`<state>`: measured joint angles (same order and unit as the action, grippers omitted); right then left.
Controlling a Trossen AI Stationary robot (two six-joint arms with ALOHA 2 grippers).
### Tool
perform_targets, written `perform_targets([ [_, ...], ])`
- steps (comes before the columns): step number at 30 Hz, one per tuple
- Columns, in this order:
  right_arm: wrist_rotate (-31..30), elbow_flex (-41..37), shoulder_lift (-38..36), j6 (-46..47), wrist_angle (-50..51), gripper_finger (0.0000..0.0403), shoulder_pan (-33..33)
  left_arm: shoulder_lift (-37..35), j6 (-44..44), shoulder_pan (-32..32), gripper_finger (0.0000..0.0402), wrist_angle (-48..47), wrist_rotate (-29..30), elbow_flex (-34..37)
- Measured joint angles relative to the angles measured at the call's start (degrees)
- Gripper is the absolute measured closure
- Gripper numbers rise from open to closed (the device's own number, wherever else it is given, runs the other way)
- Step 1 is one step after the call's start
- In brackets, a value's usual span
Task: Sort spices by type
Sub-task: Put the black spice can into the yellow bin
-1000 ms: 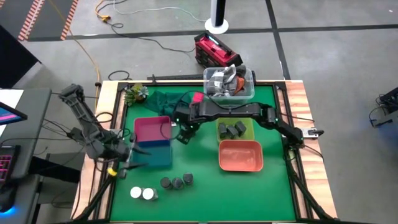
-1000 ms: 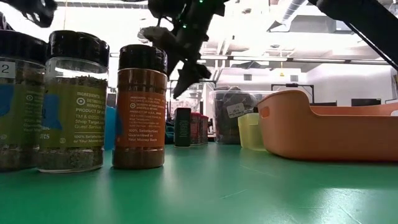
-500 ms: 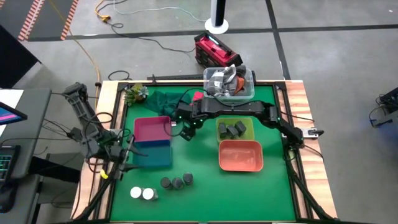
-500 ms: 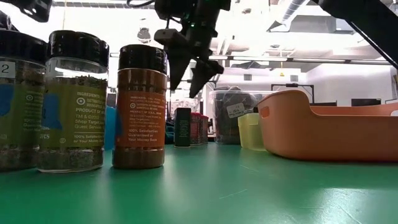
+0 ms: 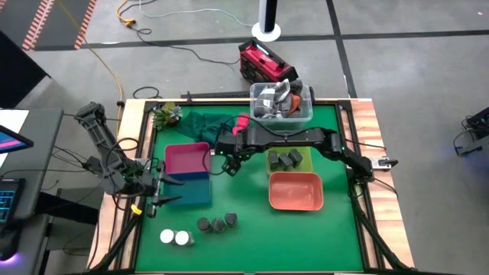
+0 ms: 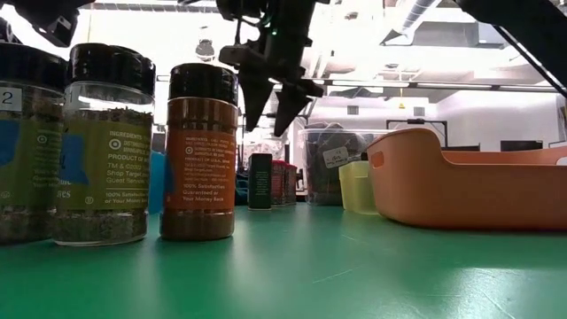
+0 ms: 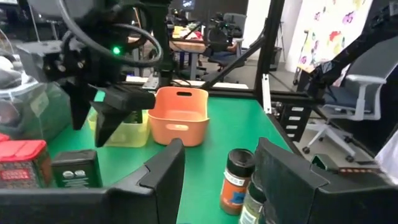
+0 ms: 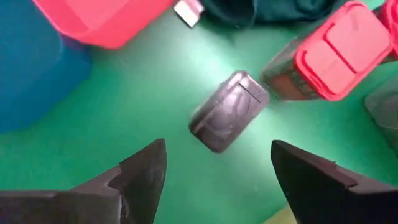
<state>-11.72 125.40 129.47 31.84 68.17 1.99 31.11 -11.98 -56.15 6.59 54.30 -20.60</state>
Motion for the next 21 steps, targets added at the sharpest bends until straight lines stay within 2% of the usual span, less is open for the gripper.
perform_targets([
  [3,2.38,0.00,0.00,2.70,2.89,0.0088,0.31,0.02,-0.88,-0.04,0.0217,0.33,-0.01,0.00],
  [6,2.04,-0.02,0.00,5.23,6.44,0.0088,-0.60,0.00,-2.35,-0.04,0.0217,-0.37,-0.01,0.00],
  [12,1.96,-0.02,0.00,8.68,4.28,0.0088,-0.19,0.00,-8.83,-0.04,0.0217,-5.20,-0.04,0.00],
  [21,2.49,0.39,-0.13,8.80,2.27,0.0088,1.91,0.00,-6.41,2.36,0.0217,-5.57,0.23,0.00],
])
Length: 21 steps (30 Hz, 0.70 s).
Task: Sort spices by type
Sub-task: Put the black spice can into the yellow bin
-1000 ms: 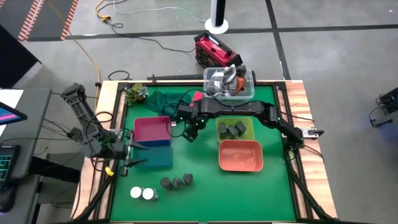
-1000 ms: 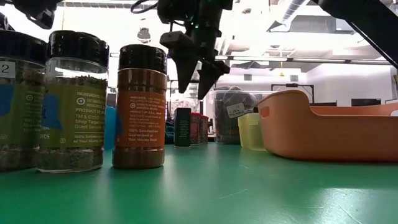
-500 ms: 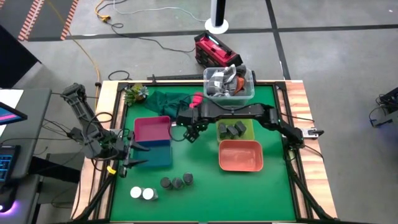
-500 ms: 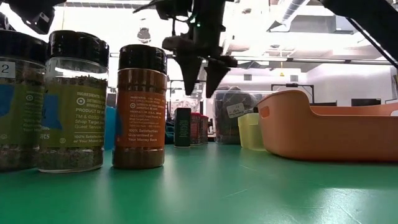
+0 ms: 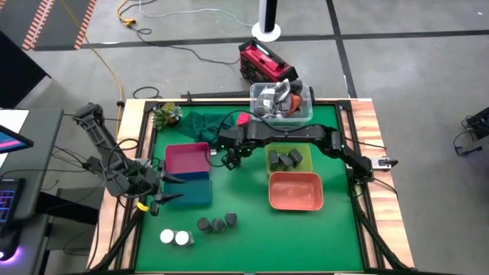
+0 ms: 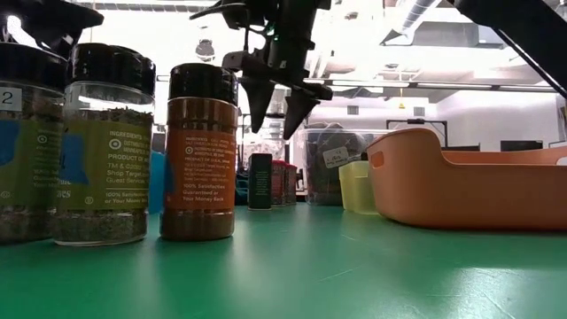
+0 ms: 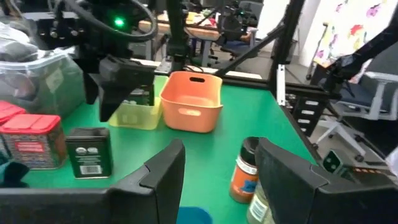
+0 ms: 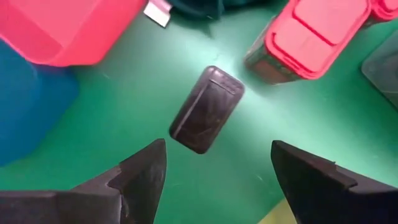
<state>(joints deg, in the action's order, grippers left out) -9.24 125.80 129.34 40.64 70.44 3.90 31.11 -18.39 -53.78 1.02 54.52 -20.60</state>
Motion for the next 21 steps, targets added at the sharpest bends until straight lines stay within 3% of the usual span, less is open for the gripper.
perform_targets([
  [16,0.05,1.09,0.27,1.36,-2.19,0.0088,-0.21,0.01,-2.26,1.67,0.0217,-0.02,0.02,0.00],
  [21,-0.03,-0.90,1.42,0.99,-8.39,0.0088,0.85,0.00,-2.27,1.67,0.0217,-0.02,0.02,0.00],
])
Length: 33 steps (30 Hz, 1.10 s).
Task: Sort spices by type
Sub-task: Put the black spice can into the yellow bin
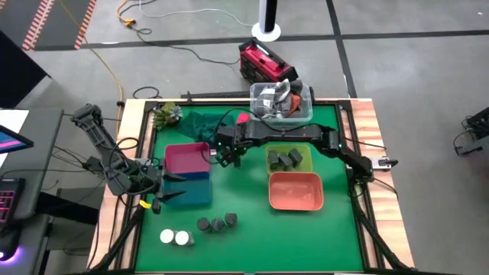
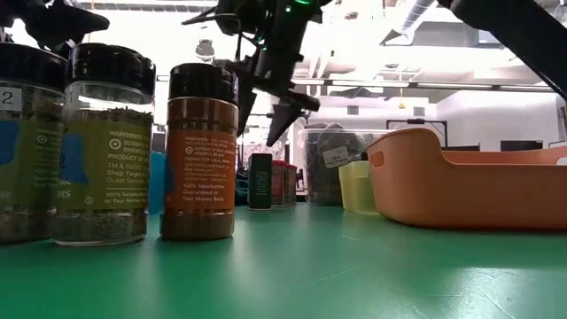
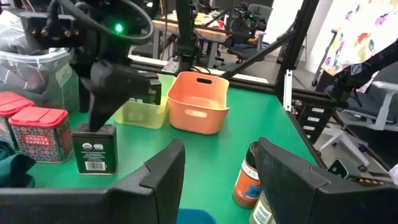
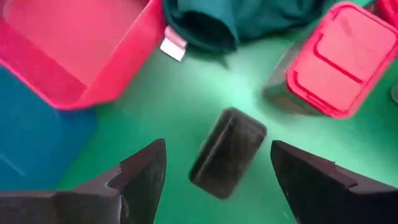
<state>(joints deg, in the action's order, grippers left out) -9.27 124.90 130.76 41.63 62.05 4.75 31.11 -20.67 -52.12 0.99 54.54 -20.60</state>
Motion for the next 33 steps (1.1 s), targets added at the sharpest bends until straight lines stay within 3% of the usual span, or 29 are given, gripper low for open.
perform_targets([
  [11,-3.48,-1.78,0.32,-1.00,0.27,0.0088,-0.55,0.02,0.04,0.00,0.0217,-0.05,0.01,0.00],
  [19,-2.45,-1.79,0.33,-1.37,0.59,0.0088,-0.57,0.02,6.54,-0.02,0.0217,0.07,0.17,0.00],
  [28,-2.61,-0.96,0.21,-1.09,3.88,0.0088,-1.07,0.51,7.28,-0.02,0.0217,0.47,-2.13,0.00],
  [33,-2.66,1.39,0.00,0.32,3.88,0.0088,-0.77,3.77,10.17,-0.02,0.0216,6.44,-2.04,0.02],
])
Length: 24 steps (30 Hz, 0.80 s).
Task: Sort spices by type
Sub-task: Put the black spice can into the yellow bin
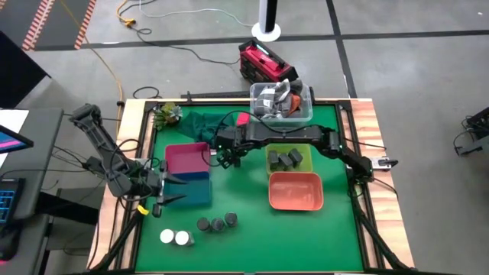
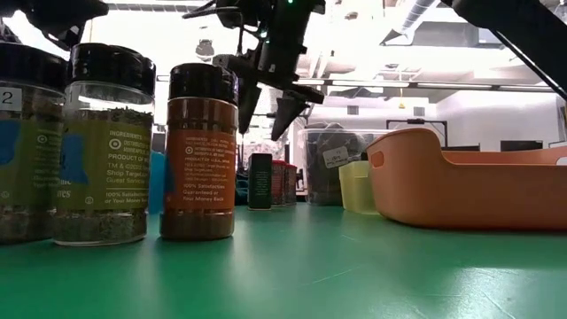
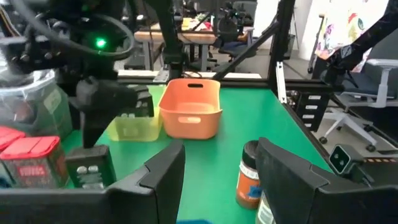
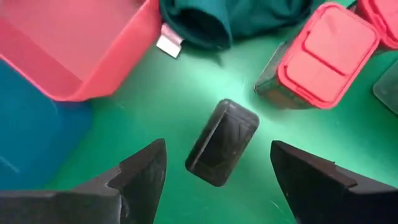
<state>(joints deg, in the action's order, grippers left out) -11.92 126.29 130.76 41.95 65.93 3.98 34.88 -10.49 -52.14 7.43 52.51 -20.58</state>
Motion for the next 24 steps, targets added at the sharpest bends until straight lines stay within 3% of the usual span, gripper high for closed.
perform_targets([
  [7,0.02,0.05,0.07,1.12,0.01,0.0088,0.00,2.20,1.32,0.00,0.0215,3.16,0.85,0.00],
  [14,0.02,2.75,0.04,0.68,1.51,0.0088,-0.01,-0.55,1.67,0.00,0.0216,1.82,1.14,0.00],
  [24,0.04,3.60,0.68,0.70,3.08,0.0088,0.14,-8.30,-2.68,0.00,0.0217,-11.18,1.05,0.00],
])
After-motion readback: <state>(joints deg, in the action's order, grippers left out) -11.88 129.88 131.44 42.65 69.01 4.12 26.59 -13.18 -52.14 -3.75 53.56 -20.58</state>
